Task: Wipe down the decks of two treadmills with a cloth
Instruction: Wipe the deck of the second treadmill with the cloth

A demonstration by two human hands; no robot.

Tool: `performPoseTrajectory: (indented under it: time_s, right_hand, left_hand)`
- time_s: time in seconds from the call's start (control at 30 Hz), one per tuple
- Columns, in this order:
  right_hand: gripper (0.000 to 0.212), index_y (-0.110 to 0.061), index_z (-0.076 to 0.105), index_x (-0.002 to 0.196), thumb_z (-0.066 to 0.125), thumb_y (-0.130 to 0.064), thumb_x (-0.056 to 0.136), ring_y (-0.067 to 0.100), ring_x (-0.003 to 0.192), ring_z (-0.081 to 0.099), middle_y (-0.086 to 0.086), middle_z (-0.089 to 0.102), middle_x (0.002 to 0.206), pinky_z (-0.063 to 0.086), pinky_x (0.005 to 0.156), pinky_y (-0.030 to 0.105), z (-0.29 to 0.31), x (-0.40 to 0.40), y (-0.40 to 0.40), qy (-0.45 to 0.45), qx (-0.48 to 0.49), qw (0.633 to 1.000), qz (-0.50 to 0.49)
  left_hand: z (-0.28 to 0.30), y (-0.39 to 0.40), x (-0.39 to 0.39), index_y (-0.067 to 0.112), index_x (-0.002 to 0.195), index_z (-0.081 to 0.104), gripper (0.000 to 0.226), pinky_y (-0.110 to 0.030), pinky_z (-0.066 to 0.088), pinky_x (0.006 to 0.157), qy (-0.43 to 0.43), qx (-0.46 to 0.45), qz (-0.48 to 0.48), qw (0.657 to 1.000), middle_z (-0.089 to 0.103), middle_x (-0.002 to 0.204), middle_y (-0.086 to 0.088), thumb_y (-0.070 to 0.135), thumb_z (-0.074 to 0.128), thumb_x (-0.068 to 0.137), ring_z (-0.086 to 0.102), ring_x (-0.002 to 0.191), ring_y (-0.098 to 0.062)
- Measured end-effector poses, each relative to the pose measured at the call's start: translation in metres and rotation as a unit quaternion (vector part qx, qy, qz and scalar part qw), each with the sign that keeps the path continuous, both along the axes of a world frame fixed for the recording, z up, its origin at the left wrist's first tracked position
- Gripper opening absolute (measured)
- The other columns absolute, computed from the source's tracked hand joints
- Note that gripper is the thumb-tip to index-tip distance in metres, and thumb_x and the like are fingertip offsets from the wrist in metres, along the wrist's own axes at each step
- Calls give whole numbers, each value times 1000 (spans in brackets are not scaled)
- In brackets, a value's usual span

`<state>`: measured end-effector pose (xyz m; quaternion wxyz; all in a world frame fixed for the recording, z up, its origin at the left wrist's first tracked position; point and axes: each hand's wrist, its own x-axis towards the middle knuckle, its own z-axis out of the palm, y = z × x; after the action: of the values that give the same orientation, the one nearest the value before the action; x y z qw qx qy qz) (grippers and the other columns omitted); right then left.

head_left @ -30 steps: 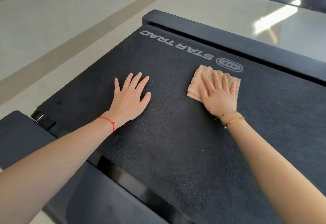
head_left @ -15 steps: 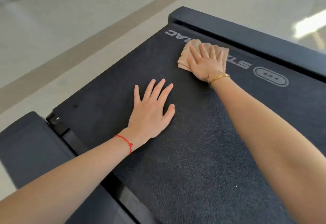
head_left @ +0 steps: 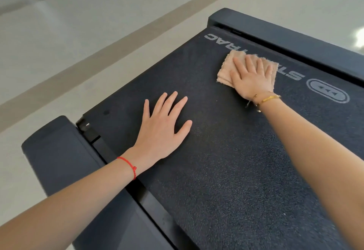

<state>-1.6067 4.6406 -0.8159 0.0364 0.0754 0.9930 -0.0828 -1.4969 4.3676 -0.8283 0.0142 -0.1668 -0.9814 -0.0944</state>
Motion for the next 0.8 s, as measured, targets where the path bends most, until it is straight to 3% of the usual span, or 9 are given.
performPoseTrajectory:
  time_s: [0.1, 0.27, 0.5, 0.63, 0.73, 0.8]
  right_hand:
    - [59, -41, 5, 157, 8, -57, 101, 32, 152, -10, -2, -4, 167, -13, 119, 56, 3, -30, -16, -15, -2, 1000, -4]
    - [56, -43, 1, 156, 11, -54, 102, 32, 152, -8, -4, -3, 167, -12, 119, 57, 2, -47, -75, -17, 9, 995, 102]
    - [55, -43, 0, 156, 13, -54, 103, 28, 153, -6, -5, -1, 167, -8, 122, 50, -2, 39, -109, 28, 1, 960, 277]
    - [53, -45, 5, 156, 17, -52, 104, 25, 153, -6, -8, -2, 166, -8, 122, 46, -3, 71, -59, 30, -1, 979, 203]
    - [54, -43, 4, 157, 14, -51, 104, 26, 152, -11, -7, -5, 167, -9, 121, 50, 0, 74, -35, 3, 1, 996, 88]
    - [56, -41, 4, 157, 12, -52, 103, 28, 152, -11, -6, -6, 167, -11, 120, 53, 0, 82, -41, -6, 7, 998, 62]
  left_hand:
    - [2, -18, 4, 36, 157, 12, 69, -57, 5, 122, 0, -1, 21, 1000, 8, 166, 7, 63, 17, 94, 0, 154, -17]
    - [-2, -31, 8, 28, 158, 15, 67, -51, 4, 124, 11, 26, 69, 997, 11, 166, 3, 57, 19, 97, 4, 153, -16]
    - [-6, -30, 9, 18, 157, 21, 63, -47, 4, 125, 29, 44, 86, 995, 16, 165, -2, 46, 21, 100, 9, 153, -18]
    - [-5, -29, 10, 17, 157, 20, 62, -50, 6, 124, 30, 33, 90, 995, 16, 165, -2, 42, 23, 101, 9, 153, -19]
    - [-4, -28, 9, 16, 157, 20, 61, -51, 6, 124, 24, 30, 89, 995, 16, 165, -3, 41, 25, 101, 9, 153, -20]
    - [-2, -27, 10, 14, 157, 21, 61, -53, 7, 123, 24, 30, 88, 995, 18, 164, -5, 39, 29, 102, 11, 152, -22]
